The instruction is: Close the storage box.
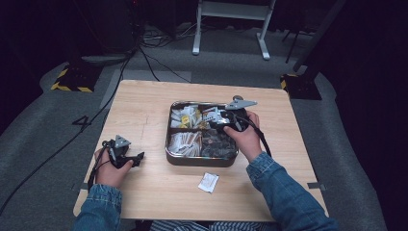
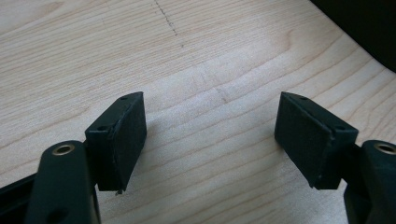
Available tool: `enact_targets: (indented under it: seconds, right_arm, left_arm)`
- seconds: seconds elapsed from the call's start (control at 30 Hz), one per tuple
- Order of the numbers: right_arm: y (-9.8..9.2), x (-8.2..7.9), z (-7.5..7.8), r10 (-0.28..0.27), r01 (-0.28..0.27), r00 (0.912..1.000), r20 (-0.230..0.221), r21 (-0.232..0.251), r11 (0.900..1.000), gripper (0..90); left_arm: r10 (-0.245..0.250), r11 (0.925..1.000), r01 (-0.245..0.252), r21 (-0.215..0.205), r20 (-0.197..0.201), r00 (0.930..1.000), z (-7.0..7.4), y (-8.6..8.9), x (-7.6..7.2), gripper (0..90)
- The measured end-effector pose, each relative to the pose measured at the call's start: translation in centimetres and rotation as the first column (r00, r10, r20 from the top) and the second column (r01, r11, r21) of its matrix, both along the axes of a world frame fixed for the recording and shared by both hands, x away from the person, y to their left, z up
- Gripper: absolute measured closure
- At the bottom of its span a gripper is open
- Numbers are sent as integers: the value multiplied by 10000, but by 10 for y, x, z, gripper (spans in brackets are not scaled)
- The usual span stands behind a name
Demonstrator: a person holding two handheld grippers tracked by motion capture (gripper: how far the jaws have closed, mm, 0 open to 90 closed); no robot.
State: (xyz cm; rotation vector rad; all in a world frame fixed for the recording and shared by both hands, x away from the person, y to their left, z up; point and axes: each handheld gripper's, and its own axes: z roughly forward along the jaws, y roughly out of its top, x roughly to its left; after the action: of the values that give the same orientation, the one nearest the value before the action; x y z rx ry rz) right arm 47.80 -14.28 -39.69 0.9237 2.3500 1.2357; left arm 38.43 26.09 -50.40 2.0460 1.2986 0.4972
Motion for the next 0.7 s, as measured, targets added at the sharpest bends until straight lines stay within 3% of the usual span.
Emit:
enact_targets:
  seconds: [0.1,0.23,0.7]
  right_arm:
    - [-8,-3,3,174,-173,9998,78,-64,9998,328]
    - [-22,-10,9,133,-107,9981,608,-439,9990,328]
    - [-84,-25,17,-523,521,9983,243,102,9986,325]
  left_arm:
    - [2,10000,-2,-8,19,10000,0,0,0,257]
    - [2,10000,-2,-9,19,10000,0,0,0,257]
    - [-67,10000,67,-15,31,10000,0,1,-3,257]
